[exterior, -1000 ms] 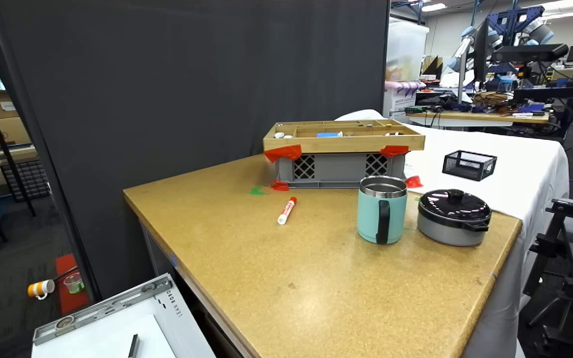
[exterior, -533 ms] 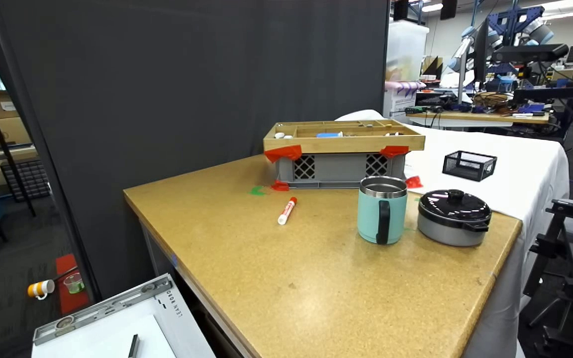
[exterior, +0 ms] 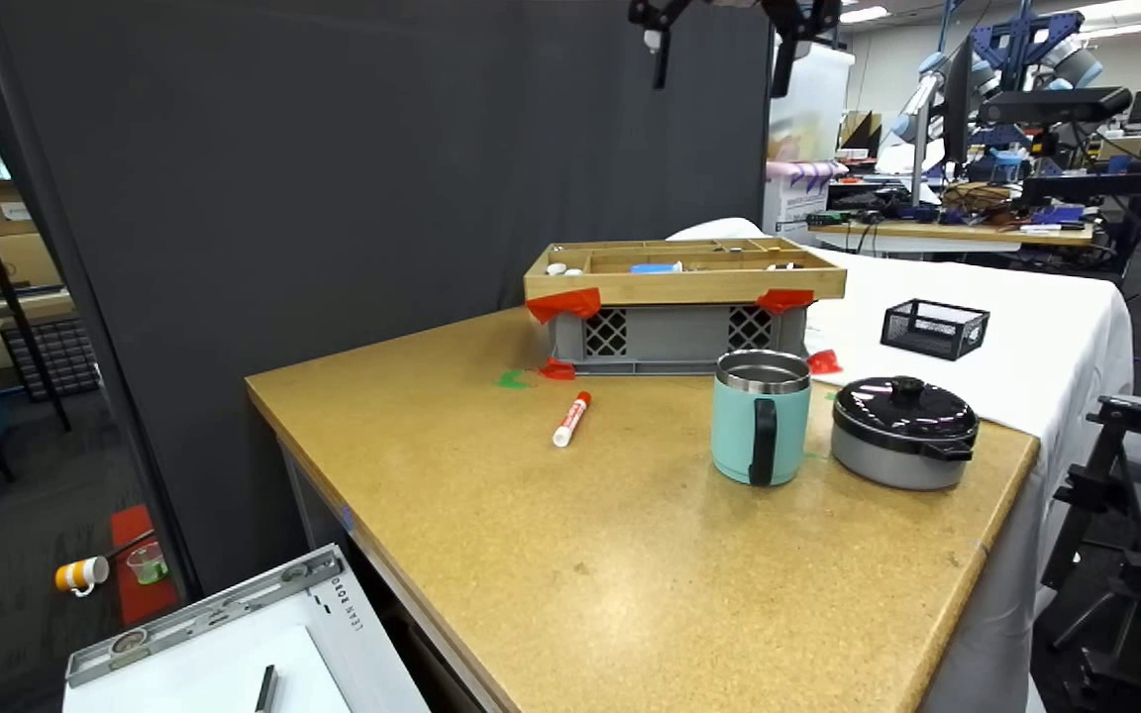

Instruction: Put the marker in the cup

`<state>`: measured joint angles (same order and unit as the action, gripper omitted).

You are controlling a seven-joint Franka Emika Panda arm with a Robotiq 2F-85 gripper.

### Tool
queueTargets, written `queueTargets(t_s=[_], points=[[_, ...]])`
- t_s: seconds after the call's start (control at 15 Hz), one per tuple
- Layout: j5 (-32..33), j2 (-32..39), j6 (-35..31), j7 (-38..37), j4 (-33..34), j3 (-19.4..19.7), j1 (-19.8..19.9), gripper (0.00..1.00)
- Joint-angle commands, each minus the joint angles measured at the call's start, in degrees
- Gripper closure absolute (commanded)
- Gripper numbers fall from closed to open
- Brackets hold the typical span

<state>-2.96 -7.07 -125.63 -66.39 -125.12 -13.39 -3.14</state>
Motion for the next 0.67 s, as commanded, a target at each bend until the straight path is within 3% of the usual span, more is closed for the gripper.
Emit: queueTargets(t_s=[0.0,0.33,0.53,0.6], points=[[2.5,7.7,-4.6,-6.5,5.0,0.5,-1.9,0.00],[10.3,17.8,-9.8,-11.2,11.1,3.9,-4.7,0.00],[10.9,22.0,-9.3,-10.9,14.6,6.0,-6.2,0.00],[9.5,20.1,-9.7,-9.3,12.1,6.2,-6.2,0.00]])
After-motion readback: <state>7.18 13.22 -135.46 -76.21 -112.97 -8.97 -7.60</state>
